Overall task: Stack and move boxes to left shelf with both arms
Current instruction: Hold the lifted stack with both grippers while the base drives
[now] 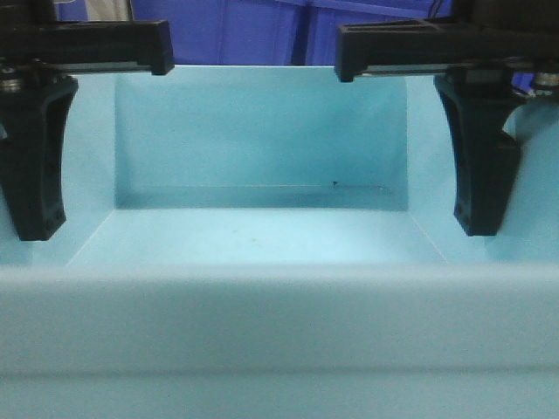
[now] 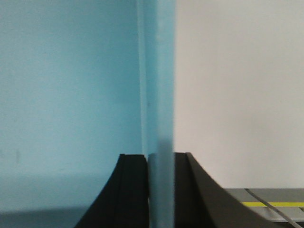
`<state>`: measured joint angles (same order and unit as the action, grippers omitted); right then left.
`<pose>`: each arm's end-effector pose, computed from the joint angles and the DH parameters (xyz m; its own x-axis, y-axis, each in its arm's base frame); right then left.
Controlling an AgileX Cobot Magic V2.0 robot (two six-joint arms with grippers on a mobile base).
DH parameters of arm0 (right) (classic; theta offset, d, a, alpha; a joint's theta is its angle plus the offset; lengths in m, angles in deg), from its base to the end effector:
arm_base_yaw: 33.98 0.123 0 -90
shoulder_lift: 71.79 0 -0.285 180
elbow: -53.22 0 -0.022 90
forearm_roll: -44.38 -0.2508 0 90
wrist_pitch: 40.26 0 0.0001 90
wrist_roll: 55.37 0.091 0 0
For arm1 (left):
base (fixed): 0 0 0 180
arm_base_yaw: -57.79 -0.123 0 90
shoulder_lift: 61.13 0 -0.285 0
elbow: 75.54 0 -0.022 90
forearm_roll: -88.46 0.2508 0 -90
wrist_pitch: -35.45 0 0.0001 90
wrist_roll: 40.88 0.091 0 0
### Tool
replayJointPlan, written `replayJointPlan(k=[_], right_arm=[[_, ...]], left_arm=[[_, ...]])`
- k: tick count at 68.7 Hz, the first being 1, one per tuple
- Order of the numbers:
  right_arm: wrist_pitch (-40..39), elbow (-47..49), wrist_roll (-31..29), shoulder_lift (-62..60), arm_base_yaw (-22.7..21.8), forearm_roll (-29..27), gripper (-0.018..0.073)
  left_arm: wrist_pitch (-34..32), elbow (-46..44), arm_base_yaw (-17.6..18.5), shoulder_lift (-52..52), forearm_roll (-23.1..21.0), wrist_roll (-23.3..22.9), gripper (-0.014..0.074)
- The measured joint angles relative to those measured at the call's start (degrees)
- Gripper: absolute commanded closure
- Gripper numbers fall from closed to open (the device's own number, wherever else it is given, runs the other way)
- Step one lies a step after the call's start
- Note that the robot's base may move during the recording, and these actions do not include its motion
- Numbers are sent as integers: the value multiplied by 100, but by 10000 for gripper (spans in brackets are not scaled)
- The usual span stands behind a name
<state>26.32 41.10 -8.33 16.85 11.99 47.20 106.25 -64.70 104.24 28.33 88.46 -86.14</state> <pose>0.1862 0.1867 0.2940 -0.9827 0.0159 -0.1844 -0.0078 0.9919 0.1271 0.1805 -0.1899 0.2949 -0.9939 0.0146 -0.1089 0.0267 0.9936 -0.1099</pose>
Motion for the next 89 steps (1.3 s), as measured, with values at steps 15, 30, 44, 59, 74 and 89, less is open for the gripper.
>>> replayJointPlan(k=[15,30,44,59,74,89], right_arm=[[10,0,0,0,0,0,503],[31,0,0,0,0,11,503],[31,0,0,0,9,1,503],[46,0,0,0,9,23,503],[56,0,0,0,9,23,503],[69,0,0,0,9,23,503]], left_arm=[[0,0,0,0,0,0,606],[0,0,0,0,0,0,606],[45,8,0,-22,0,0,606],[21,8,0,-22,-81,0,606],[21,8,0,-22,-106,0,606],[21,8,0,-22,-116,0,606]])
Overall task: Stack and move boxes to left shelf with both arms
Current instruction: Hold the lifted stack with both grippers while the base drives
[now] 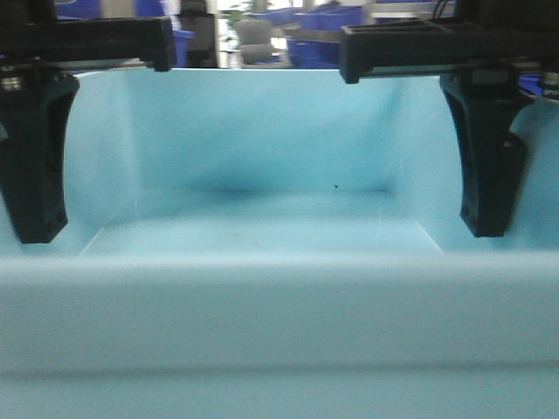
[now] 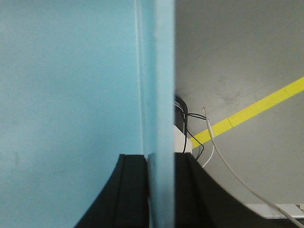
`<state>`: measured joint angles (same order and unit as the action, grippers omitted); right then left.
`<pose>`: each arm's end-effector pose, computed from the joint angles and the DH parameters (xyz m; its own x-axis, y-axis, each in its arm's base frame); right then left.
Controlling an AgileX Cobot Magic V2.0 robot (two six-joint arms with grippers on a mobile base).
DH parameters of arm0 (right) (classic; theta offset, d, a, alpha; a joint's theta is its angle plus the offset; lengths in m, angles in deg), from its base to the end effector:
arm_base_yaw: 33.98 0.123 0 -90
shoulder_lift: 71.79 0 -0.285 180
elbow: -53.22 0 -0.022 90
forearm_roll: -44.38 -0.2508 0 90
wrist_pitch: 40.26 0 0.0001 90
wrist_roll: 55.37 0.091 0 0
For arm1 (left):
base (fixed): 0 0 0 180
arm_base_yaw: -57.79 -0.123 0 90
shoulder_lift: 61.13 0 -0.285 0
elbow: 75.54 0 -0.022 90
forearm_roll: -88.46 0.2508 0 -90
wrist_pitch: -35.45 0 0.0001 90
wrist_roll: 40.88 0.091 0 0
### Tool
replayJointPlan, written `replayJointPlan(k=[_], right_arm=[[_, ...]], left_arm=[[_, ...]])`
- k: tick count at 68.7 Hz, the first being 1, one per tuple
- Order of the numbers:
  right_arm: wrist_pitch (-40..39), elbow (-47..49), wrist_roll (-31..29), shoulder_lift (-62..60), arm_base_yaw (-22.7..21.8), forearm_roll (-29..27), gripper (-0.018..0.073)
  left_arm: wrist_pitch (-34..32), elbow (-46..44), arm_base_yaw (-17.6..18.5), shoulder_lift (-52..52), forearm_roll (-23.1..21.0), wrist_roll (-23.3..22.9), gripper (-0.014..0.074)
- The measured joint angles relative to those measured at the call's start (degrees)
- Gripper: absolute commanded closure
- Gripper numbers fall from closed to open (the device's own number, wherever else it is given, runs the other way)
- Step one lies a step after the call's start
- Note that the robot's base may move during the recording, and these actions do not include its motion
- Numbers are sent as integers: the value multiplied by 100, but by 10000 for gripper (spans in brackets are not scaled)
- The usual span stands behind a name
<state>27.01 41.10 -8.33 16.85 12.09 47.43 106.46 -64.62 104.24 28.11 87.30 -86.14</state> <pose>0.1854 0.1860 0.2938 -0.9837 0.0120 -0.1792 -0.0090 0.9932 0.1158 0.1785 -0.1903 0.2955 -0.9955 0.0098 -0.0938 0.0213 0.9922 -0.1230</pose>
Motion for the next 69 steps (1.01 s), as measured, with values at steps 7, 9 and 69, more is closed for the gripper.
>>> replayJointPlan(k=[7,9,69], right_arm=[[0,0,0,0,0,0,503],[0,0,0,0,0,0,503],[4,0,0,0,0,0,503]], left_arm=[[0,0,0,0,0,0,606],[0,4,0,0,0,0,606],[0,4,0,0,-20,0,606]])
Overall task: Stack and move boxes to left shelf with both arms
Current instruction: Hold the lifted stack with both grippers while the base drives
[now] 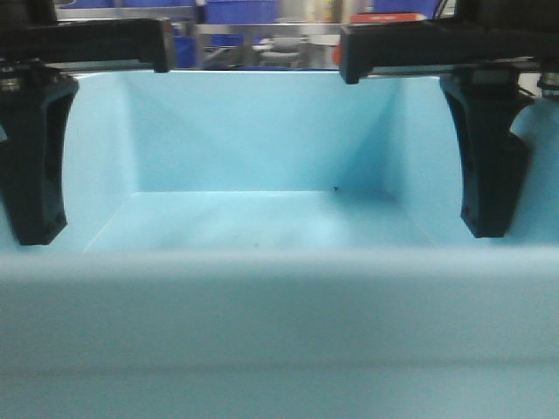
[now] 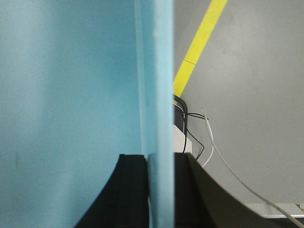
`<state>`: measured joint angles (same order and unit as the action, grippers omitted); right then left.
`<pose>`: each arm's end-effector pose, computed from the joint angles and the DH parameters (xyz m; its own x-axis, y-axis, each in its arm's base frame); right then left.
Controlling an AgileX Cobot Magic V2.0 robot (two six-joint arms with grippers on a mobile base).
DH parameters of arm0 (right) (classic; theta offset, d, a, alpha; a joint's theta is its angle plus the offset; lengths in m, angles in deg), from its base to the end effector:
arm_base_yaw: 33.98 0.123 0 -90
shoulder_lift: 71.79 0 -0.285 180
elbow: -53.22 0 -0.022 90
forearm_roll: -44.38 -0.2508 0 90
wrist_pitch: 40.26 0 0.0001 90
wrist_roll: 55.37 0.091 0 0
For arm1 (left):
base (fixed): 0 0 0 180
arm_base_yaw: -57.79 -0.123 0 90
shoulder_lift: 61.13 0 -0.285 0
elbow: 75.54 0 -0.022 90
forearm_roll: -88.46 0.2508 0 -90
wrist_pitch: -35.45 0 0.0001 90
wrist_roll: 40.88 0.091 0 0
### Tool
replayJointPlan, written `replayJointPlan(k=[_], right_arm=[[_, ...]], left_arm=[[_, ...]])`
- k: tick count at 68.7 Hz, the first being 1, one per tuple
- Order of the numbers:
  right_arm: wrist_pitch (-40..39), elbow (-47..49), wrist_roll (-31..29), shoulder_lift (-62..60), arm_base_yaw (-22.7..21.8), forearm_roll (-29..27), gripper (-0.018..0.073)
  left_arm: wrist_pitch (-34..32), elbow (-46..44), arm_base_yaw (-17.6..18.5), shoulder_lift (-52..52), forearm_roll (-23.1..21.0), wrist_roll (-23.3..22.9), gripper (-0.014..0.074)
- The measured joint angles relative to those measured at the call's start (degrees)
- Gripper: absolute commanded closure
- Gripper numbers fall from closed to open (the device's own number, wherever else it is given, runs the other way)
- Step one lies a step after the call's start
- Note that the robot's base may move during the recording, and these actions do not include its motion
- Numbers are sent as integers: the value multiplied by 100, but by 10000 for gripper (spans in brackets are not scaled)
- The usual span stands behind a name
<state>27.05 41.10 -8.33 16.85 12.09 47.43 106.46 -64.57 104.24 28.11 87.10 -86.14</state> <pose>0.1853 0.1859 0.2938 -0.9838 0.0119 -0.1788 -0.0089 0.9933 0.1153 0.1782 -0.1904 0.2952 -0.9958 0.0090 -0.0908 0.0204 0.9920 -0.1248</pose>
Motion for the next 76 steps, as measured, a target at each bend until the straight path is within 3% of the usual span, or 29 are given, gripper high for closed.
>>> replayJointPlan(k=[76], right_arm=[[39,0,0,0,0,0,503]], left_arm=[[0,9,11,0,-23,0,606]])
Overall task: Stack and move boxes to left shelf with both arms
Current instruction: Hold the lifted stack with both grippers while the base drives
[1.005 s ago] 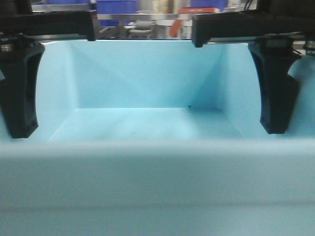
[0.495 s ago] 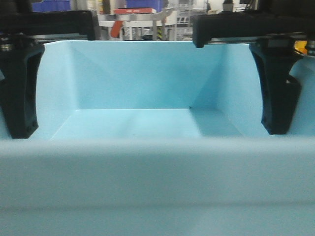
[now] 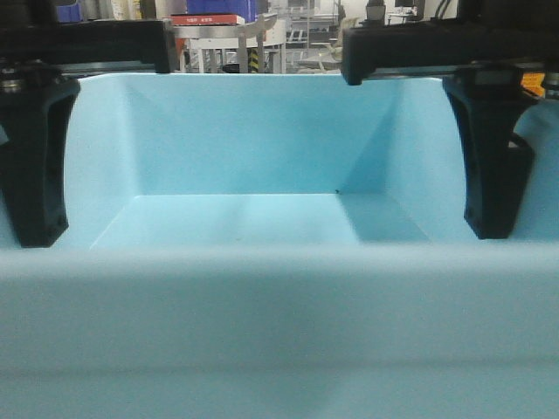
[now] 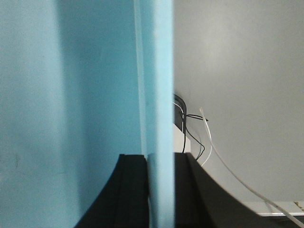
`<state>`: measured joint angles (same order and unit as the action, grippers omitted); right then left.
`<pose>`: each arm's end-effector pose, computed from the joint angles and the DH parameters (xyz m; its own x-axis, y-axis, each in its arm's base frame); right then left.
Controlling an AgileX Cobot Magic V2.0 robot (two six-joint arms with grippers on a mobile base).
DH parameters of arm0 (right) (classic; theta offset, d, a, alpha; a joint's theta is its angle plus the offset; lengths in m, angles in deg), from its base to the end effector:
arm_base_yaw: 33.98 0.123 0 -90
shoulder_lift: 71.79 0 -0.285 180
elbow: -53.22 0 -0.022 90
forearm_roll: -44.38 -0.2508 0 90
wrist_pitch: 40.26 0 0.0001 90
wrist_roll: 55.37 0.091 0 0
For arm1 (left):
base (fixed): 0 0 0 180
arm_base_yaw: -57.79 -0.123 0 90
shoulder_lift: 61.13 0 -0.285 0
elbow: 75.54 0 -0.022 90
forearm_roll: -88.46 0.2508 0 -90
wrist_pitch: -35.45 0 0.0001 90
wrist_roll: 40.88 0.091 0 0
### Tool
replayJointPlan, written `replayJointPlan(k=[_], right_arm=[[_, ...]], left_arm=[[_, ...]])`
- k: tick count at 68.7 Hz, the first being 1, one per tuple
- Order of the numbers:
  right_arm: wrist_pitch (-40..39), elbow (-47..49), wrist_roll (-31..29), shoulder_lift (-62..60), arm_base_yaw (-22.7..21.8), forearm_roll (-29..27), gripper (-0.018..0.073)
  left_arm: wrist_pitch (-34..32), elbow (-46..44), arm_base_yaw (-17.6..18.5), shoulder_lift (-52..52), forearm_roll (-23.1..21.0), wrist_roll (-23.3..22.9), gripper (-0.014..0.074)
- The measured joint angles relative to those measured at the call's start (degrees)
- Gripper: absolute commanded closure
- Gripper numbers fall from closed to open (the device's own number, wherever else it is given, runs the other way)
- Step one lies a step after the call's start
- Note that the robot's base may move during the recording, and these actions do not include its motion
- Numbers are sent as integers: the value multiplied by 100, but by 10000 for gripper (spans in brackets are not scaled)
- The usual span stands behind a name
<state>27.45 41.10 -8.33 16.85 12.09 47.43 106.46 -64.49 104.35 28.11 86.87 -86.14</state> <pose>0.1849 0.1855 0.2936 -0.9847 0.0114 -0.1741 -0.0080 0.9939 0.1103 0.1774 -0.1909 0.2949 -0.9962 0.0101 -0.0870 0.0211 0.9917 -0.1266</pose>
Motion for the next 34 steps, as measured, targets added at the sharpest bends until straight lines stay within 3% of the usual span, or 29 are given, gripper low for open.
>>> replayJointPlan(k=[34], right_arm=[[0,0,0,0,0,0,503]], left_arm=[[10,0,0,0,0,0,606]])
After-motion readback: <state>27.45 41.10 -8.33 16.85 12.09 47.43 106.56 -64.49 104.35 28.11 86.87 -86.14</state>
